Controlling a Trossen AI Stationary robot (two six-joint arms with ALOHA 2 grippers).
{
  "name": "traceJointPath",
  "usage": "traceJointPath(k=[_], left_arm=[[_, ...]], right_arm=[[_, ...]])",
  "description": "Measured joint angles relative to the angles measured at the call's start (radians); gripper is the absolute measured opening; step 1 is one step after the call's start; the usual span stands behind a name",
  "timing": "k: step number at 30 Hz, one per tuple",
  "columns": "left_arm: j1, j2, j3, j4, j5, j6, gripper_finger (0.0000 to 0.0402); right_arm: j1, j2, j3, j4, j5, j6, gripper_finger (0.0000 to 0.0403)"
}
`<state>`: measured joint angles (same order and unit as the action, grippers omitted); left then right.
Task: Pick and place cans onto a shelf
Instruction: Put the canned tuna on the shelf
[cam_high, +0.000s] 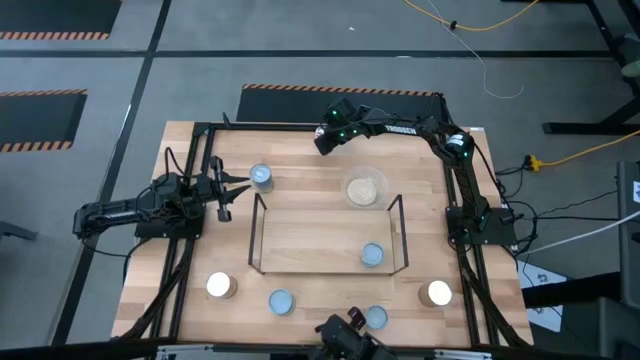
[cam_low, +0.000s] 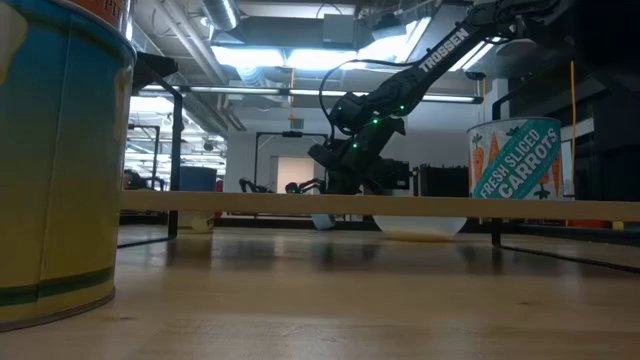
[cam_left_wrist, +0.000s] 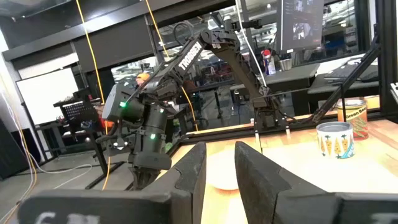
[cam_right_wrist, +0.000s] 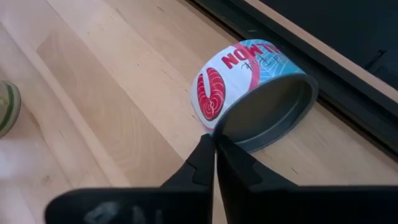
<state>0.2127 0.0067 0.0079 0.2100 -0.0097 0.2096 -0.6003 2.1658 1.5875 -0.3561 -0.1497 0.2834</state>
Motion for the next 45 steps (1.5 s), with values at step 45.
traceJointPath(k=[45], left_arm=[[0.0, 0.0, 0.0, 0.0, 0.0, 0.0, 0.0078]], right_arm=[[0.002, -0.02, 0.0, -0.001, -0.162, -0.132, 0.014]])
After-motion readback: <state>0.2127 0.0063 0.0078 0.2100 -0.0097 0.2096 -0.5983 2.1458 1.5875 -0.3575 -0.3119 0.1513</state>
